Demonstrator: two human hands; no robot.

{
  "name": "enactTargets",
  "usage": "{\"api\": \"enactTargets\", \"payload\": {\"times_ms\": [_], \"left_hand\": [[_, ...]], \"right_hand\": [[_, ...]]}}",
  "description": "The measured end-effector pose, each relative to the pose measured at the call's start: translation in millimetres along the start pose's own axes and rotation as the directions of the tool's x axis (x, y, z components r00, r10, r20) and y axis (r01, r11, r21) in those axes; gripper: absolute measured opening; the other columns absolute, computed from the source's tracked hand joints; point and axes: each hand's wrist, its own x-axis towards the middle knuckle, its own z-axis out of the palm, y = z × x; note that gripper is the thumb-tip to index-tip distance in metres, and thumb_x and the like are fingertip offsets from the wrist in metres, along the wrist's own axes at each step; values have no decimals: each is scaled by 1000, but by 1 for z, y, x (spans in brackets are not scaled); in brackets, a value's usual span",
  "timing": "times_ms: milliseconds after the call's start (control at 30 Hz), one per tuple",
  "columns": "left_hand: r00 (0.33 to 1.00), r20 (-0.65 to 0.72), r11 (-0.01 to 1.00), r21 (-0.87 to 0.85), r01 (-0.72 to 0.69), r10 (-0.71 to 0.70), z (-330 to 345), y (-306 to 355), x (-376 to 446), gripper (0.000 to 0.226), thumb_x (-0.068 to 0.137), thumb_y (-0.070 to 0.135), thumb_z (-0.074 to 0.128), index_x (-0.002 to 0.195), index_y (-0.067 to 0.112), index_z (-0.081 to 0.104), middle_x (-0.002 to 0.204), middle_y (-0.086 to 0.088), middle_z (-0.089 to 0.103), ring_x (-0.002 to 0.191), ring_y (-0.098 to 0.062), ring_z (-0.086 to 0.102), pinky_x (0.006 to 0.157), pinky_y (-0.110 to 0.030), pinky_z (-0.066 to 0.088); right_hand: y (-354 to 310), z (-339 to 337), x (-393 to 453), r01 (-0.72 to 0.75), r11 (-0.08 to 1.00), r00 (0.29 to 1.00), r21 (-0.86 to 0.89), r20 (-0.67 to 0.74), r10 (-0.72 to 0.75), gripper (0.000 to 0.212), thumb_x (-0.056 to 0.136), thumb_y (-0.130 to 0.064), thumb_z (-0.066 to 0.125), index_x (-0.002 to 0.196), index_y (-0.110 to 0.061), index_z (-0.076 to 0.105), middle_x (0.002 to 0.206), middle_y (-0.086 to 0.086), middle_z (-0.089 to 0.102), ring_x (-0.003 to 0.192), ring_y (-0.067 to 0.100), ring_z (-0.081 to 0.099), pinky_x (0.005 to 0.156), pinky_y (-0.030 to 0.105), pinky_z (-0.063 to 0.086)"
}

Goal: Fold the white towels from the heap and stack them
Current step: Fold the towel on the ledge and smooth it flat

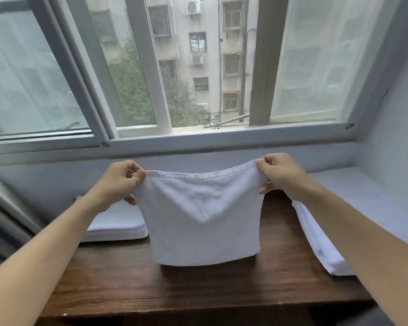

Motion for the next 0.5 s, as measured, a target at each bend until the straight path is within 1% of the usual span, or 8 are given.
{"api": "enactTargets", "payload": {"times_ms": [100, 200, 233, 300, 333, 400, 433, 500], "left_hand": [[999, 15, 999, 24, 32, -32, 20, -17, 9, 12, 100, 10, 62, 90, 4, 63, 80, -13, 57, 68, -21, 55, 45, -37, 59], [997, 27, 996, 37, 76, -77, 39, -32, 22, 14, 100, 9, 62, 86, 6, 63, 81, -14, 61, 67, -25, 59, 49, -42, 61], [996, 29, 995, 46, 88, -89, 46, -38, 26, 15, 100, 9, 61, 85, 7, 63, 83, -14, 62, 65, -28, 61, 52, -45, 62], [993, 44, 992, 70, 107, -110, 57, -48, 36, 14, 100, 10, 60, 87, 6, 63, 90, -16, 64, 65, -35, 67, 58, -50, 63], [991, 55, 991, 73, 115, -119, 63, -53, 40, 14, 100, 9, 59, 88, 6, 63, 93, -18, 65, 68, -38, 69, 61, -49, 63], [987, 81, 989, 64, 135, -140, 74, -62, 44, 14, 100, 7, 58, 87, 8, 64, 93, -15, 66, 80, -39, 70, 64, -48, 63], [983, 107, 987, 73, 144, -152, 78, -69, 46, 15, 99, 7, 57, 86, 11, 65, 91, -12, 67, 85, -39, 70, 67, -50, 63], [965, 188, 979, 124, 163, -185, 84, -83, 44, 19, 97, 8, 58, 85, 18, 68, 85, -7, 70, 86, -38, 70, 74, -55, 62]], "right_hand": [[21, 13, 13, -40, 999, 999, -28, -6, 40, 33, 107, -20, 53, 105, 10, 65, 93, 12, 50, 68, 32, 64, 59, 42, 65], [38, 26, 25, -65, 992, 998, -104, -22, 63, 39, 105, -18, 51, 105, 21, 55, 89, 9, 41, 65, 31, 58, 55, 42, 64], [44, 29, 29, -75, 989, 997, -130, -28, 72, 40, 104, -19, 51, 103, 21, 53, 87, 7, 41, 63, 31, 59, 56, 47, 64], [55, 33, 36, -95, 981, 995, -167, -36, 90, 41, 99, -22, 49, 96, 19, 52, 83, 8, 41, 58, 31, 66, 60, 58, 62], [62, 34, 40, -103, 979, 995, -177, -39, 97, 42, 95, -24, 49, 93, 18, 52, 80, 9, 42, 59, 32, 68, 60, 60, 61], [75, 36, 47, -124, 975, 992, -186, -42, 118, 39, 92, -23, 49, 81, 14, 53, 75, 10, 47, 62, 31, 67, 61, 57, 63], [82, 37, 50, -140, 971, 990, -193, -42, 135, 35, 92, -21, 51, 73, 9, 53, 73, 10, 49, 61, 29, 66, 62, 55, 64], [95, 38, 48, -185, 955, 983, -230, -24, 184, 32, 92, -16, 53, 63, -4, 53, 71, 9, 54, 60, 28, 68, 67, 54, 64]]}}
